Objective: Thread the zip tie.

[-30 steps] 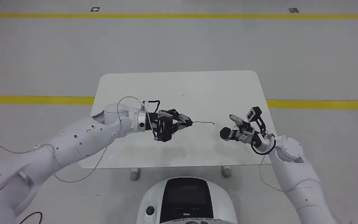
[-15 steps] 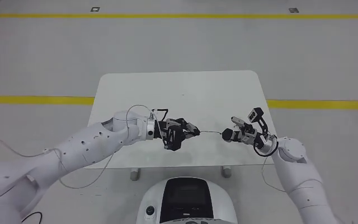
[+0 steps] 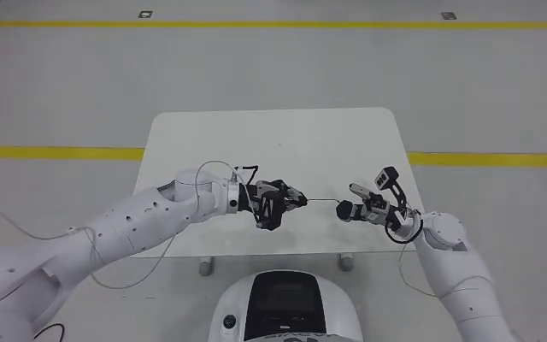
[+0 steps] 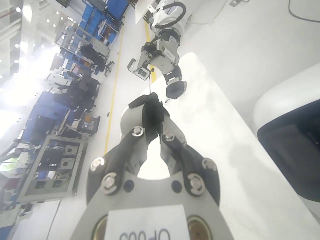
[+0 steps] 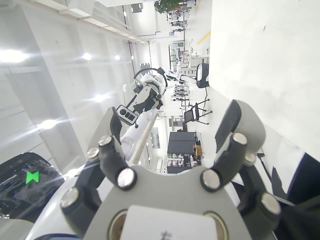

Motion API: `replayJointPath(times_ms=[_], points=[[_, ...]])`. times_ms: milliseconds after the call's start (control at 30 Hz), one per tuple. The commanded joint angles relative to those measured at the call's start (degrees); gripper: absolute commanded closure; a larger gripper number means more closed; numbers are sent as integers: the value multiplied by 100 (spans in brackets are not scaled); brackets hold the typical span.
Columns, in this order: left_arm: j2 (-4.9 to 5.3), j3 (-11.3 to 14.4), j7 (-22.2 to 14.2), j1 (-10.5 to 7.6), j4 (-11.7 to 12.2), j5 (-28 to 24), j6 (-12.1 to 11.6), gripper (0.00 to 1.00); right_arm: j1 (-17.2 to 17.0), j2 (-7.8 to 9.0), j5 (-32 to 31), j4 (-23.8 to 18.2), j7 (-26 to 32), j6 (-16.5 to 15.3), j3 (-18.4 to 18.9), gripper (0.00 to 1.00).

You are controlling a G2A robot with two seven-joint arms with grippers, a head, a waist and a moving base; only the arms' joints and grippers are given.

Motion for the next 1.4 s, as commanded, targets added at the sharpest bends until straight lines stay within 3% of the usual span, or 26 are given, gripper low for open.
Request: replayJointPath(times_ms=[0, 167, 300, 333, 367, 600, 1033, 1233, 1367], points=[[-14, 0, -170, 23, -47, 0, 66, 100, 42, -7, 236, 53, 164, 56, -36, 0], [-57, 0, -196, 24, -16, 0, 419, 100, 223, -11, 673, 384, 630, 247, -99, 0], [-68, 0, -322, -23, 45, 0, 526, 100, 319, -10, 833, 606, 827, 320, -135, 0], [-72, 0, -378, 34, 83, 0, 564, 100, 337, -9, 866, 659, 886, 345, -151, 0], [-75, 0, -434, -51, 42, 0, 561, 100, 350, -9, 910, 695, 932, 356, -158, 0], [-103, 0, -1068, -159, -166, 0, 233, 100, 459, -8, 1127, 939, 1158, 468, -216, 0], [-115, 0, -1161, -123, -150, 0, 228, 100, 540, -16, 1239, 1092, 1201, 562, -290, 0], [-121, 0, -1228, -48, -88, 0, 593, 100, 651, -43, 1654, 1288, 1176, 1215, -389, 0], [-84, 0, -1382, -53, -166, 0, 647, 100, 824, -50, 1787, 1543, 1250, 1550, -482, 0]])
